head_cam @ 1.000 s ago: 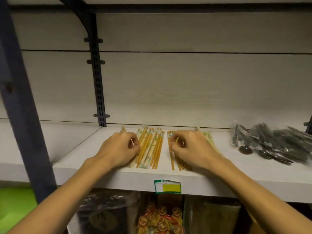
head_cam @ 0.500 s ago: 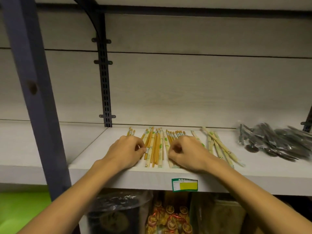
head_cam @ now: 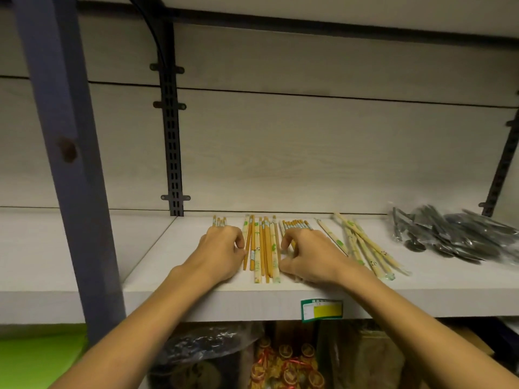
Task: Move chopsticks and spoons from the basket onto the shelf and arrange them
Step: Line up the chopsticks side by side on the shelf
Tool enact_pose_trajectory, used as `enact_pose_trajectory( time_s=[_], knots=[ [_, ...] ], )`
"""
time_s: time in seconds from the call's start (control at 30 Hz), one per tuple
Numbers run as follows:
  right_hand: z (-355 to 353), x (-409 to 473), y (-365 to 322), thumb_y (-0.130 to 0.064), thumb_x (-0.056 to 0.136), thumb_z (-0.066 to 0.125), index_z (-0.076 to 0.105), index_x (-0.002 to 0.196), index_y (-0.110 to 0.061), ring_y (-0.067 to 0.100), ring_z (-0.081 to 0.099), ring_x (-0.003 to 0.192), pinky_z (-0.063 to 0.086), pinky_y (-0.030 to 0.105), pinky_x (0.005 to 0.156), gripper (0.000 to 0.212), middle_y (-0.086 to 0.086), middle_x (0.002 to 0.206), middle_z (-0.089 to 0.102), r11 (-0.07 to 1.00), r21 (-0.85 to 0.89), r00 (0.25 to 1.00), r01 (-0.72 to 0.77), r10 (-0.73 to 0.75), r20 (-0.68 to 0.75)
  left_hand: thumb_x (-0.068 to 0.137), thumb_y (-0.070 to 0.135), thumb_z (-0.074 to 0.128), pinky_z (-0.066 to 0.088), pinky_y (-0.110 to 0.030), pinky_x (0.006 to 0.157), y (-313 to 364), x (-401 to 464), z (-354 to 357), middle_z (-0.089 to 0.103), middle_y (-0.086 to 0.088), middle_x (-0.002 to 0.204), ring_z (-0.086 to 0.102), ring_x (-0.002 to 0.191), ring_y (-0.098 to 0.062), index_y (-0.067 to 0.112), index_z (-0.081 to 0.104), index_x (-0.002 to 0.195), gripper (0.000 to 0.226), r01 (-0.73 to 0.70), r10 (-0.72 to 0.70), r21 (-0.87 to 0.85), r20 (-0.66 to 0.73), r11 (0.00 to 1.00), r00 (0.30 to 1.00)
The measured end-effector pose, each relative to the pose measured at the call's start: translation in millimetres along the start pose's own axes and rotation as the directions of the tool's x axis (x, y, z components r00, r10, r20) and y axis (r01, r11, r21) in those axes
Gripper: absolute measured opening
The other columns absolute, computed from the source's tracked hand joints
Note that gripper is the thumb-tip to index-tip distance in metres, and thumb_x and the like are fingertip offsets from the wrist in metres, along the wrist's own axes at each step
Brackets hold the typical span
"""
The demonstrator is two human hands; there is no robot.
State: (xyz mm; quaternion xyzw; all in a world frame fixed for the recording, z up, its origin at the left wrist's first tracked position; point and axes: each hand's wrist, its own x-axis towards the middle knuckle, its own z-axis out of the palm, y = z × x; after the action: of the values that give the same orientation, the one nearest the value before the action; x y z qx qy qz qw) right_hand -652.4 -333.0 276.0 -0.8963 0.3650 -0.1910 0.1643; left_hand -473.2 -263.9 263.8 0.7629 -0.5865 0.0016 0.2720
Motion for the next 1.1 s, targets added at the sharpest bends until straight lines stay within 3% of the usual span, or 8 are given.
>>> enact_pose_trajectory(
  time_s=[0.13,0.27,0.33,0.47,0.57,0.77,0.93,1.1],
  knots=[
    [-1.3,-2.6,7.8,-0.026,0.082,0.066,0.055,0.094,-0.022,0.011,0.056,0.057,0.051,0.040,0.060,0.017,0.001,0.067,0.064,0.999,0.052,0.990,0.007,0.001,-0.144,0.088,0.025,0.062,0.049,-0.029,0.074,6.5,0.9,-2.6,0.057,0.000,0.093,0.058,0.089,-0.020,0.017,0.064,0.095,0.011,0.022,-0.023,0.027,0.059,0.999,0.998],
    [-13.6,-7.9,19.1,-0.023,0.080,0.065,0.060,0.092,-0.024,0.009,0.053,0.057,0.044,0.028,0.055,0.014,-0.001,0.068,0.064,0.998,0.058,0.963,-0.021,0.036,-0.267,0.085,0.035,0.064,0.049,-0.034,0.083,16.5,4.5,-12.2,0.045,-0.001,0.099,0.052,0.094,-0.022,0.017,0.059,0.099,0.024,0.082,-0.101,0.114,0.166,0.990,0.981],
    [-21.7,-12.5,26.7,-0.021,0.081,0.065,0.061,0.093,-0.023,0.010,0.055,0.056,0.043,0.023,0.052,0.012,0.002,0.069,0.066,0.997,0.072,0.959,-0.033,0.052,-0.279,0.085,0.038,0.064,0.050,-0.035,0.081,20.0,6.3,-13.8,0.048,-0.002,0.098,0.052,0.090,-0.021,0.016,0.057,0.096,0.026,0.078,-0.106,0.153,0.187,0.985,0.977],
    [-34.1,-23.9,45.7,-0.021,0.083,0.065,0.062,0.093,-0.022,0.015,0.061,0.065,0.051,0.033,0.062,0.010,0.001,0.070,0.066,0.994,0.102,0.955,-0.035,0.063,-0.291,0.089,0.036,0.057,0.047,-0.033,0.076,24.5,10.2,-14.5,0.051,-0.002,0.094,0.052,0.090,-0.021,0.017,0.059,0.096,0.021,0.032,-0.083,0.214,0.236,0.976,0.968],
    [-38.8,-28.6,60.0,-0.021,0.082,0.065,0.063,0.092,-0.022,0.011,0.057,0.063,0.044,0.027,0.056,0.010,-0.002,0.070,0.063,0.993,0.116,0.949,-0.033,0.068,-0.307,0.091,0.032,0.052,0.041,-0.029,0.069,24.6,13.7,-14.1,0.054,-0.002,0.093,0.054,0.089,-0.022,0.020,0.059,0.089,0.014,0.011,-0.064,0.203,0.256,0.979,0.965],
    [-49.2,-35.9,78.1,-0.019,0.082,0.066,0.064,0.091,-0.022,0.007,0.054,0.061,0.038,0.022,0.056,0.010,-0.002,0.067,0.063,0.993,0.115,0.958,0.018,0.016,-0.286,0.081,0.031,0.068,0.051,-0.029,0.071,23.2,16.5,-12.4,0.061,-0.001,0.090,0.059,0.080,-0.016,0.019,0.067,0.080,0.011,0.053,-0.090,0.198,0.179,0.979,0.980],
    [-69.8,-36.6,100.0,-0.020,0.081,0.067,0.065,0.088,-0.022,0.006,0.052,0.059,0.039,0.022,0.055,0.007,-0.004,0.067,0.062,0.997,0.074,0.958,0.007,0.015,-0.286,0.085,0.025,0.063,0.037,-0.017,0.053,62.0,20.2,-16.9,0.061,0.007,0.078,0.057,0.069,-0.008,0.024,0.065,0.082,0.004,-0.075,0.074,0.015,0.040,0.997,0.996],
    [-88.2,-32.4,118.8,-0.021,0.082,0.064,0.065,0.088,-0.020,0.010,0.058,0.064,0.044,0.027,0.061,0.007,-0.002,0.067,0.066,0.999,0.020,0.955,-0.044,0.048,-0.292,0.088,0.024,0.059,0.039,-0.016,0.055,130.7,27.5,35.9,0.063,0.006,0.078,0.057,0.070,-0.009,0.020,0.068,0.091,0.011,-0.173,0.177,-0.180,0.007,0.968,0.984]
  ],
)
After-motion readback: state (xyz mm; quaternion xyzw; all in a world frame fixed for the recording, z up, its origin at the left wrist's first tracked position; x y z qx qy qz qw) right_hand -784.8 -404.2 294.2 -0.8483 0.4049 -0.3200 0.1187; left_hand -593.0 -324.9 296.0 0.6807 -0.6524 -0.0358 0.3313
